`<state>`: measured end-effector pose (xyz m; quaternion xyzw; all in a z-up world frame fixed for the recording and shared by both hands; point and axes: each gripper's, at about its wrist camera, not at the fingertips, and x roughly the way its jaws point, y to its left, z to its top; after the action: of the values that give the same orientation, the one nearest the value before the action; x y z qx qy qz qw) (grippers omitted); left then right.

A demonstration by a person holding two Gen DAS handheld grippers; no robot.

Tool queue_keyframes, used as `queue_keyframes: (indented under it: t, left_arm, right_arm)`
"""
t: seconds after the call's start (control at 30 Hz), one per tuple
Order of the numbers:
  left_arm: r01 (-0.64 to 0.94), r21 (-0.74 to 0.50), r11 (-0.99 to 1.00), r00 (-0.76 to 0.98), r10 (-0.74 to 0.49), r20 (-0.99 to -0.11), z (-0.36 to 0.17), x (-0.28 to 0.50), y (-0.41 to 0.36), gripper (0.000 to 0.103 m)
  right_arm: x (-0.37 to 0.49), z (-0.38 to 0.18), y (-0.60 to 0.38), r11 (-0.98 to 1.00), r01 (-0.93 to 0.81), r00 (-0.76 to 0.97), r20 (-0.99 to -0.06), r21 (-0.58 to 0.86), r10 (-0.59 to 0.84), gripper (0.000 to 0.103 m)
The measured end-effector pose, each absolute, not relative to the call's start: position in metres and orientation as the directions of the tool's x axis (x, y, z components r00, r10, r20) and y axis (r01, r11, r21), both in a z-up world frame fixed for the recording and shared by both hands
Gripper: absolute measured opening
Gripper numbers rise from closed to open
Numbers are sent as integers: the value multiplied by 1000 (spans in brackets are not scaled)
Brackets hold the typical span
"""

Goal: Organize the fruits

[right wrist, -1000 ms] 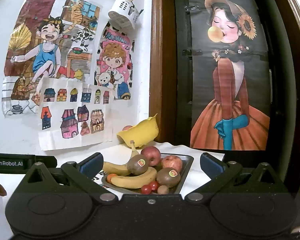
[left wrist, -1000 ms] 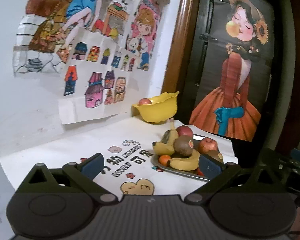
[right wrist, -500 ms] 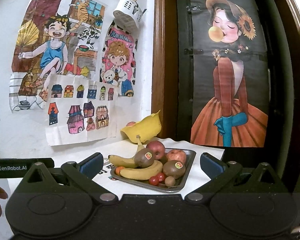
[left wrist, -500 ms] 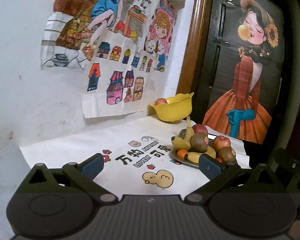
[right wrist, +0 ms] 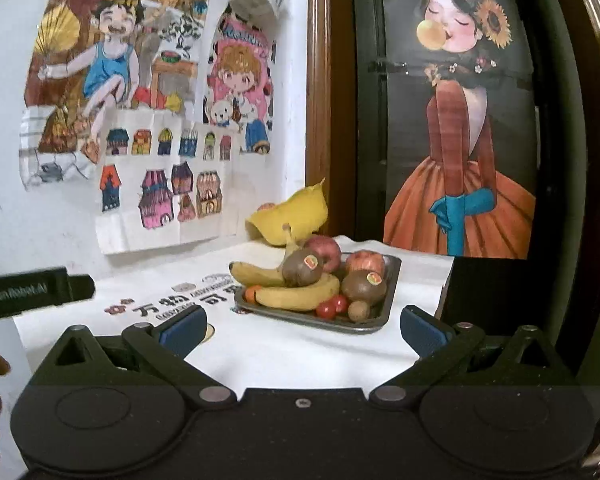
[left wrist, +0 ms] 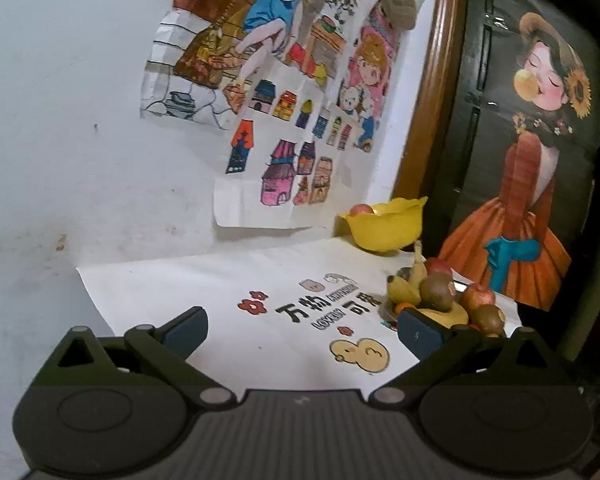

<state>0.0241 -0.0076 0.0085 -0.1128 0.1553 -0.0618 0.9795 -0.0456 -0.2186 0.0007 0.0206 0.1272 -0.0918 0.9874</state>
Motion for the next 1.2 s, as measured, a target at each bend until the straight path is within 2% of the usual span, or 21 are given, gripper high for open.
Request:
queue_keyframes:
  t: [0.23, 0.4, 0.67, 0.9, 1.2]
  left_arm:
    - [29, -185, 982, 944, -88, -318, -7, 47, -7, 103]
    - [13, -160, 987, 936, -68, -345, -13, 58, -7, 103]
    - [7, -146, 989, 940, -56, -336, -19, 50, -20, 103]
    - [17, -136, 991, 937, -63, -345, -21, 52, -23, 103]
    - [-8, -142, 990, 932, -44, -360, -24, 51, -17, 103]
  right_arm:
    - [-12, -14, -224, 979, 193, 952, -253, 67, -170, 102]
    - [11, -19, -224, 980, 153, 941, -321, 130, -104, 102]
    - [2, -25, -229, 973, 131, 952, -298, 191, -70, 102]
    - [-3, -23, -226, 978, 184, 949, -276, 101, -150, 102]
    - [1, -28, -229, 982, 153, 941, -321, 106, -112, 102]
